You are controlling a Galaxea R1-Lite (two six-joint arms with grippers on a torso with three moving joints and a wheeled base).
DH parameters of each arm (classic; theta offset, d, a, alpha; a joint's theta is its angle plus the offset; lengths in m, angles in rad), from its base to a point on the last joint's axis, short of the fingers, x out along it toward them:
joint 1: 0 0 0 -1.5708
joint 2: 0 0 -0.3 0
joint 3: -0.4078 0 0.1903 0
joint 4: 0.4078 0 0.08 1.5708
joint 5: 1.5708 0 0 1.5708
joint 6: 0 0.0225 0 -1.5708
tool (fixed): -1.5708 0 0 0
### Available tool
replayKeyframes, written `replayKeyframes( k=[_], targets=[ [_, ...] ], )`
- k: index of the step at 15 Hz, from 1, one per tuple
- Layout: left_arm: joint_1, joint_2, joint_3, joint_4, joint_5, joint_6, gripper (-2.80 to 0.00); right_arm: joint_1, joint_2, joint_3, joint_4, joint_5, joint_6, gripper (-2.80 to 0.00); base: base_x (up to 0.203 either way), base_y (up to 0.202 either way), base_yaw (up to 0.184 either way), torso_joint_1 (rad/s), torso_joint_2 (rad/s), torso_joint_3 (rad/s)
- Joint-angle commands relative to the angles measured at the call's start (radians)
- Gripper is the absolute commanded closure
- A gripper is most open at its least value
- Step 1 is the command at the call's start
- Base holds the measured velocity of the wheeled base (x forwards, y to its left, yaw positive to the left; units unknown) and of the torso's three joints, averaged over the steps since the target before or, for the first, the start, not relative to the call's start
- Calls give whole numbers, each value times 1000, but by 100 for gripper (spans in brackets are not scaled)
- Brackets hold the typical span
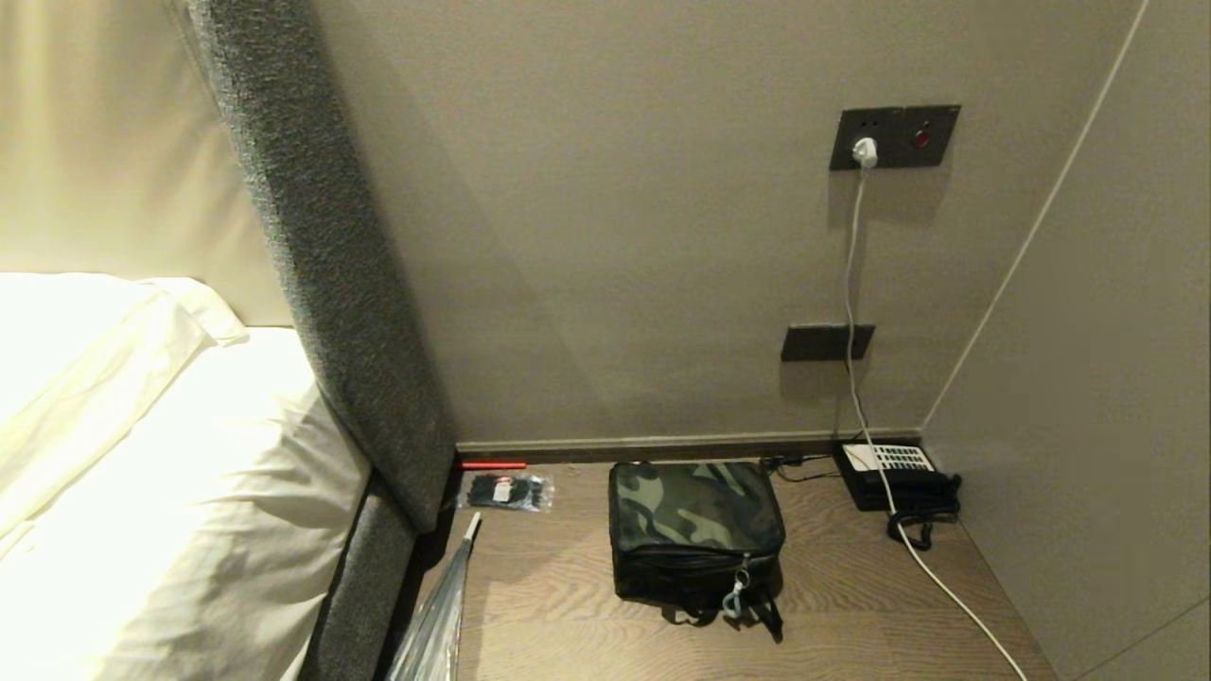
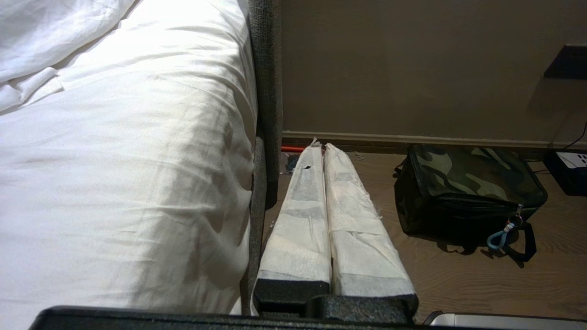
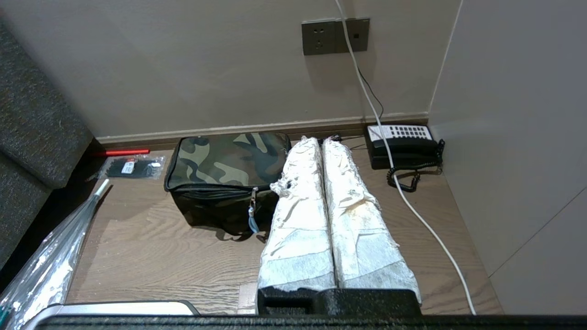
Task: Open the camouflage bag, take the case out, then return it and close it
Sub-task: Open the top of the storage box
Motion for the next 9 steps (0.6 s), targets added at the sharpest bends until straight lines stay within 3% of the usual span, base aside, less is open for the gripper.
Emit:
replayKeyframes(
  k=[1,9],
  targets=[
    [0,-2,0,0,0,0,0,0,-29,9,-1,0,1,0,0,0,0,0,0,0],
    [0,-2,0,0,0,0,0,0,-29,9,-1,0,1,0,0,0,0,0,0,0]
  ],
)
